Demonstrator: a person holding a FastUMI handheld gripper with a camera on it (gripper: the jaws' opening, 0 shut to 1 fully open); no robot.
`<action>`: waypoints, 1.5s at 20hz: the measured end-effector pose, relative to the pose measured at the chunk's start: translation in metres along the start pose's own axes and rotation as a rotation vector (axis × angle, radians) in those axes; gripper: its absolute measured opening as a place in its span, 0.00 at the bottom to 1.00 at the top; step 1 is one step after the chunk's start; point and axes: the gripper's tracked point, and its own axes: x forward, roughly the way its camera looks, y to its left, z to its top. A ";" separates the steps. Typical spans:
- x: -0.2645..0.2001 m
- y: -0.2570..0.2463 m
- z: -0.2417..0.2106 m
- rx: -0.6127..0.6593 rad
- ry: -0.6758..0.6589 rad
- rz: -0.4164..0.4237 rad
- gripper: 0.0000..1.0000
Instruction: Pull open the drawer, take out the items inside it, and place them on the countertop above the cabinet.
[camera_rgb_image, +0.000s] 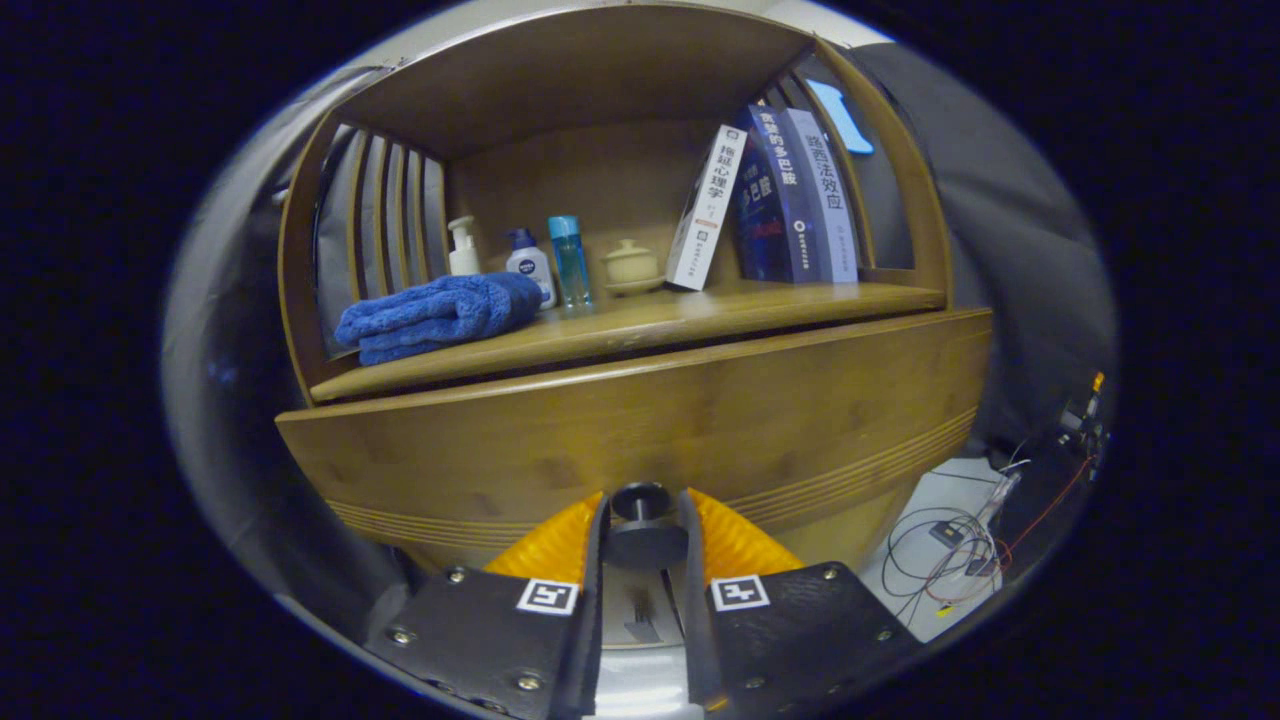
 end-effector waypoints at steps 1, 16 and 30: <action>-0.005 -0.001 -0.001 0.000 0.000 -0.009 0.34; -0.101 -0.014 -0.036 -0.026 0.039 -0.102 0.35; -0.138 -0.017 -0.050 -0.010 0.040 -0.134 0.34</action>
